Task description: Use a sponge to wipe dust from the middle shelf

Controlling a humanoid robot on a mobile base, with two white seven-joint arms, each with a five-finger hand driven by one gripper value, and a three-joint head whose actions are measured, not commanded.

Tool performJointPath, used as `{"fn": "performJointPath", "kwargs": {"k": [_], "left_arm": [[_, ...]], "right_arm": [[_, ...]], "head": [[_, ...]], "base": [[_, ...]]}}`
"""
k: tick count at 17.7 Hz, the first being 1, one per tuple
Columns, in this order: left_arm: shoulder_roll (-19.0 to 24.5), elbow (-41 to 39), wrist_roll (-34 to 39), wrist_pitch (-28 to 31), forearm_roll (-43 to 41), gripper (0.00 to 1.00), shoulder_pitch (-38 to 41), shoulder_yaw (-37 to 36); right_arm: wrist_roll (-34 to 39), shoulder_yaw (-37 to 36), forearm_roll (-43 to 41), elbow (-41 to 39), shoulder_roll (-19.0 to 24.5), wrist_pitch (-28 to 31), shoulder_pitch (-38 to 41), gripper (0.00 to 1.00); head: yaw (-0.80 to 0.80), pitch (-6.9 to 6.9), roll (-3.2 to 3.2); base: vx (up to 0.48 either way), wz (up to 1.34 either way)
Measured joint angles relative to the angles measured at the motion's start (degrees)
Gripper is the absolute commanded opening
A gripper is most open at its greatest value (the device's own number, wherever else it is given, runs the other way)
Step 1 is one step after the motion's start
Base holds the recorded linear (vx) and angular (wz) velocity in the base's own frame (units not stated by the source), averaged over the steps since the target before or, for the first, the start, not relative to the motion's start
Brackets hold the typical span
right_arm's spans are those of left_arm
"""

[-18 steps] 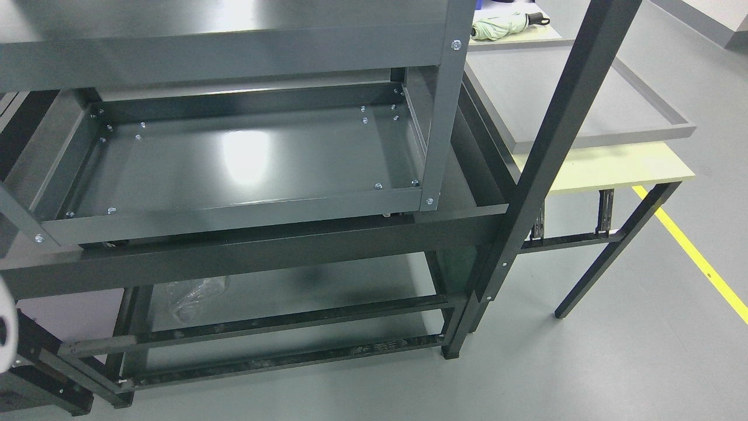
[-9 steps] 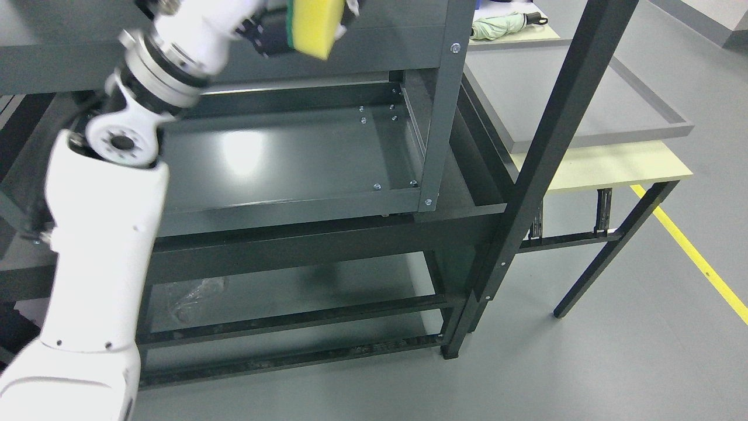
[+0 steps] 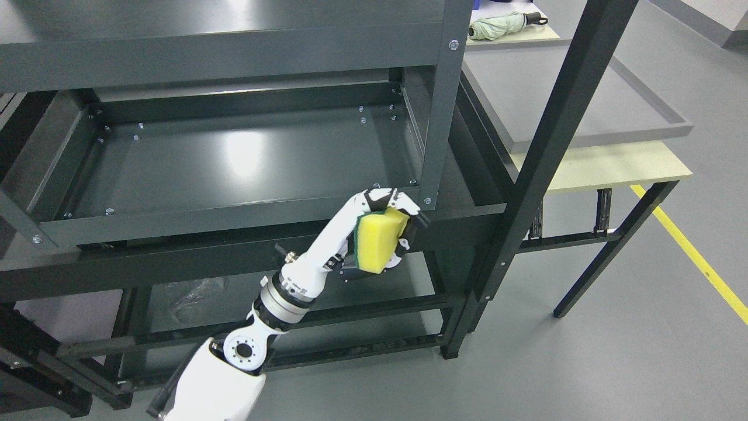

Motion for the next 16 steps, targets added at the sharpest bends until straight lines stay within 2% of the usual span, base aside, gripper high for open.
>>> {"fn": "performJointPath", "kwargs": {"k": [3, 10, 14, 16], "left_arm": [[-0.73, -0.32, 3.78, 6.17, 1.45, 0.01, 3.80, 5.07], [-1.80, -2.08, 5.97, 20.74, 2.75, 0.01, 7.15, 22.78], [-2.14, -6.55, 6.24, 28.53, 3.20, 0.00, 7.72, 30.00], [-2.27, -9.19, 6.25, 30.20, 3.32, 0.00, 8.69, 31.91]], "right_arm": [[0.00, 0.00, 0.00, 0.00, 0.00, 0.00, 0.02, 1.00], [0.00, 0.00, 0.00, 0.00, 0.00, -0.01, 0.02, 1.00], [0.00, 0.00, 0.00, 0.00, 0.00, -0.01, 0.02, 1.00], [0.00, 0.00, 0.00, 0.00, 0.00, -0.01, 0.01, 1.00]], "head": [[0.00, 0.00, 0.00], [0.00, 0.00, 0.00], [0.00, 0.00, 0.00], [0.00, 0.00, 0.00]], "base": [[0.000, 0.00], [0.000, 0.00], [0.000, 0.00], [0.000, 0.00]]}}
